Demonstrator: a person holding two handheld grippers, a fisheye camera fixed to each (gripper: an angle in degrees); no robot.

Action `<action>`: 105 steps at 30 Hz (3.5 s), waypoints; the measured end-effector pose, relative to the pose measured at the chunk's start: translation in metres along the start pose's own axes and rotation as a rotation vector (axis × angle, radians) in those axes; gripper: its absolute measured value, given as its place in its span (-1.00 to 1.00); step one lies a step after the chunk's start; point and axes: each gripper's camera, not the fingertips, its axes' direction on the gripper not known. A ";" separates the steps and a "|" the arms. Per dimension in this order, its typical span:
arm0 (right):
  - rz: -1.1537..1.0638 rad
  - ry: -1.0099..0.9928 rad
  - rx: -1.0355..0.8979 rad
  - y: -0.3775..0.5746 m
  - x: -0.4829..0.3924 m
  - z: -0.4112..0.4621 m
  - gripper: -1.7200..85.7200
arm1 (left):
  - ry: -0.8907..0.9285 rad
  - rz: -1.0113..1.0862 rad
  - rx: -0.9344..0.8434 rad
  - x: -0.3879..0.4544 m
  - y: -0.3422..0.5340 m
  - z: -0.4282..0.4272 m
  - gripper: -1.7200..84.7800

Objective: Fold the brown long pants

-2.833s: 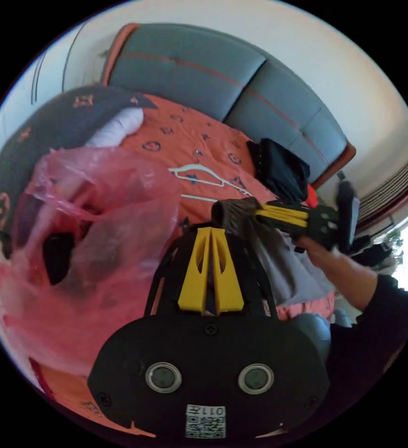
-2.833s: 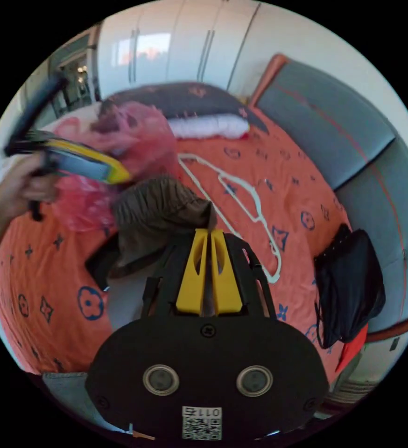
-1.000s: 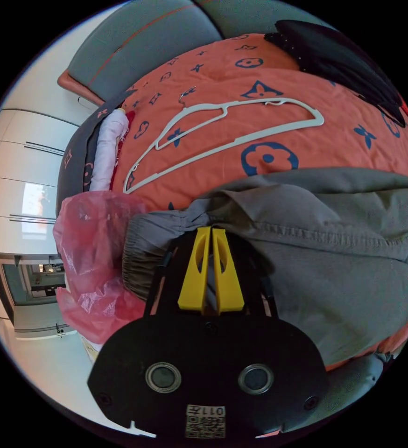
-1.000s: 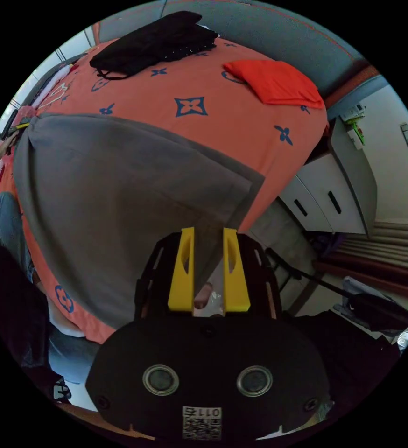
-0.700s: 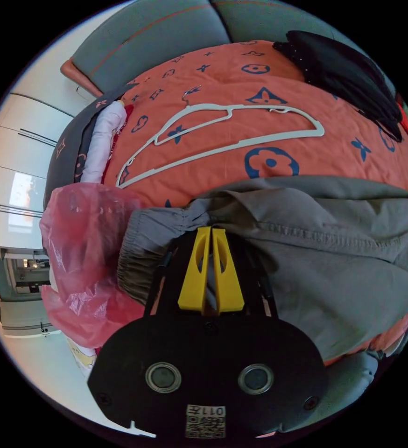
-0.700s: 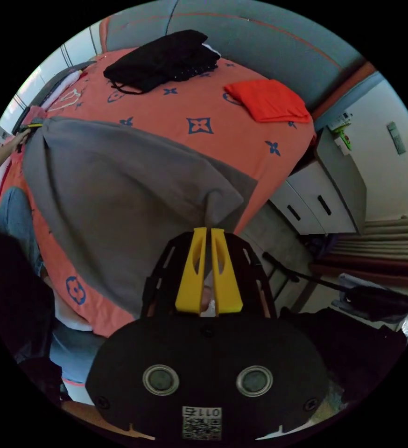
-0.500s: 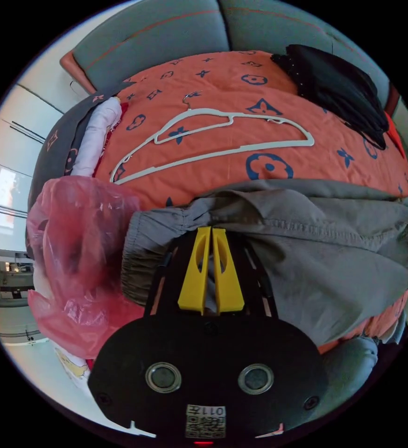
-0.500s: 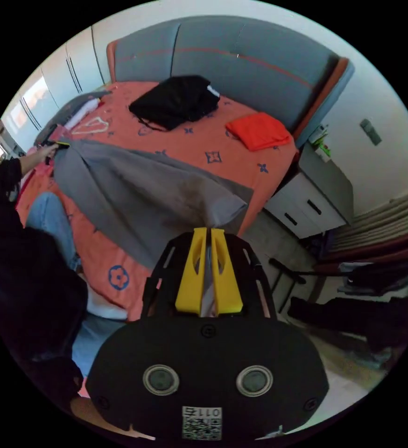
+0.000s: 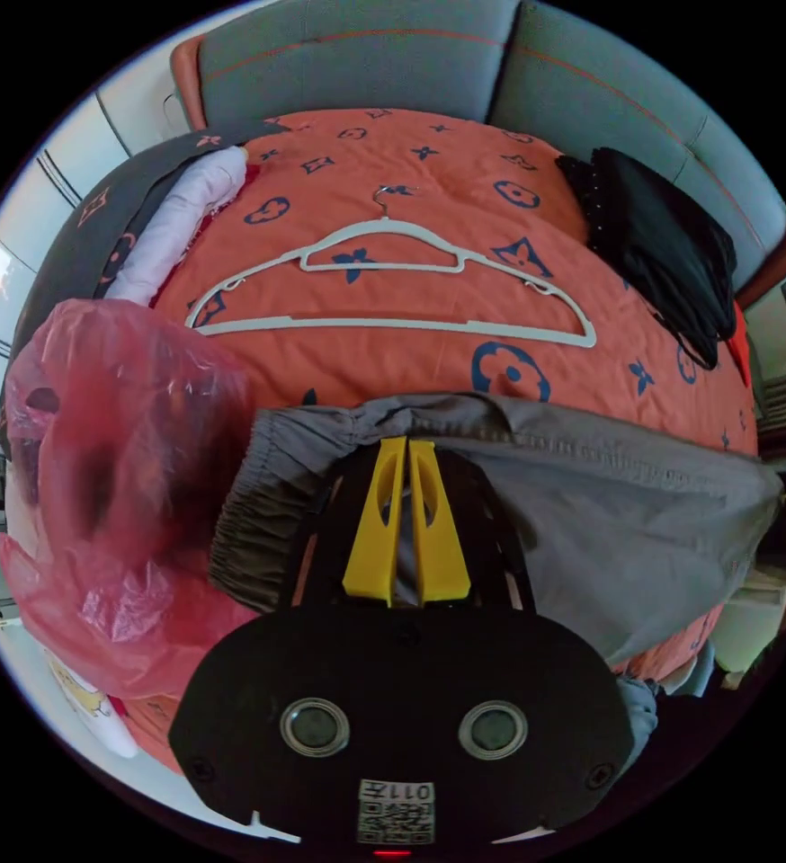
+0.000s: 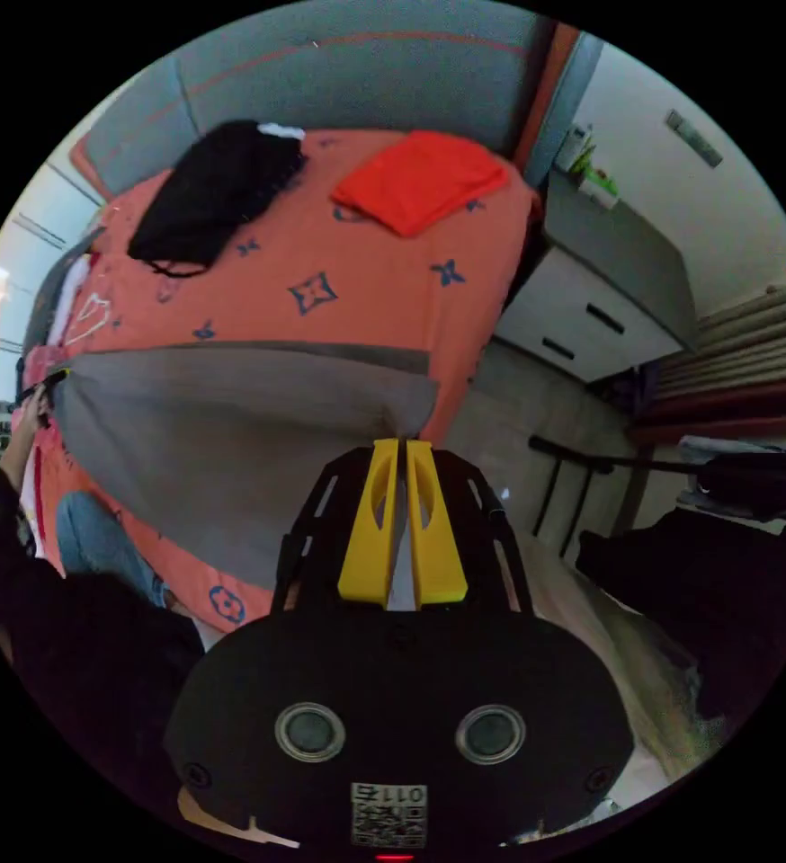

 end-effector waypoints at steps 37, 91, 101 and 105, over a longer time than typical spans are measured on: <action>-0.811 0.787 0.350 0.245 -0.304 0.129 -0.68 | -0.185 0.501 0.278 0.115 0.362 -0.093 -0.96; -0.616 0.514 -0.018 -0.021 -0.334 -0.109 -0.89 | -0.368 0.988 0.281 0.305 0.305 0.049 -0.97; -0.764 0.497 0.132 0.083 -0.340 -0.162 -0.89 | -0.463 1.034 0.433 0.294 0.300 -0.128 -0.97; -0.749 0.539 0.298 0.120 -0.347 -0.219 -0.90 | -0.411 1.039 0.334 0.298 0.280 -0.202 -0.97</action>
